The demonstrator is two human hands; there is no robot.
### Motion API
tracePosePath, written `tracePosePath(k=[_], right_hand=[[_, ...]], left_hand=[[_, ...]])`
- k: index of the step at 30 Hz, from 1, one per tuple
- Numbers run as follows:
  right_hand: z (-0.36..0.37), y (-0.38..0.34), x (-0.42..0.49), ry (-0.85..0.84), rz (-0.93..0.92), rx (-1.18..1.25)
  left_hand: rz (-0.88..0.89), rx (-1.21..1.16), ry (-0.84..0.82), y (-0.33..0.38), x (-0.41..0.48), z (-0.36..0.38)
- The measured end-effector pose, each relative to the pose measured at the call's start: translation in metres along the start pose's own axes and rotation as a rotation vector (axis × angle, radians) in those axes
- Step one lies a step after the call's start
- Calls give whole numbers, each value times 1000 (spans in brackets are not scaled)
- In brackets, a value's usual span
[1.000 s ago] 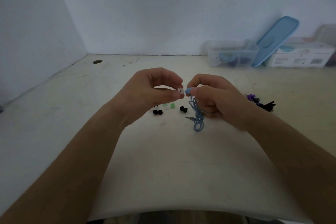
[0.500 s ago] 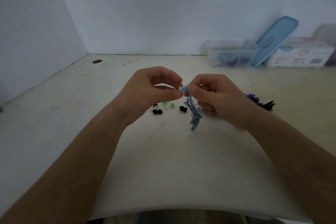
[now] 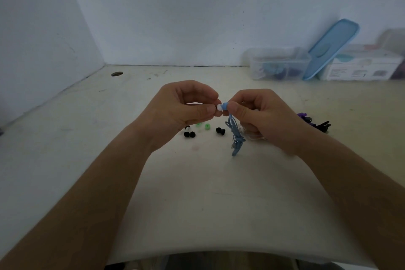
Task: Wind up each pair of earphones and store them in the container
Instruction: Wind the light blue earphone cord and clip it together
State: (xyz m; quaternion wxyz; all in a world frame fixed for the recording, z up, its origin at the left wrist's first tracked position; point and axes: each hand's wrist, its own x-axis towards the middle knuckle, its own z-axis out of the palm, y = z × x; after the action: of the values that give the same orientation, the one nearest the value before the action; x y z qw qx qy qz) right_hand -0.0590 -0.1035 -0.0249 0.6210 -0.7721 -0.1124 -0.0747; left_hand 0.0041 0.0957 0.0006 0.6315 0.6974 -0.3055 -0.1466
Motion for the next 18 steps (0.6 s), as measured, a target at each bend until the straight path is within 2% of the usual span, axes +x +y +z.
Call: tracePosePath(k=[18], right_hand=[[-4, 2, 0, -50, 40, -50]], left_hand=[[-40, -53, 14, -10, 3, 8]])
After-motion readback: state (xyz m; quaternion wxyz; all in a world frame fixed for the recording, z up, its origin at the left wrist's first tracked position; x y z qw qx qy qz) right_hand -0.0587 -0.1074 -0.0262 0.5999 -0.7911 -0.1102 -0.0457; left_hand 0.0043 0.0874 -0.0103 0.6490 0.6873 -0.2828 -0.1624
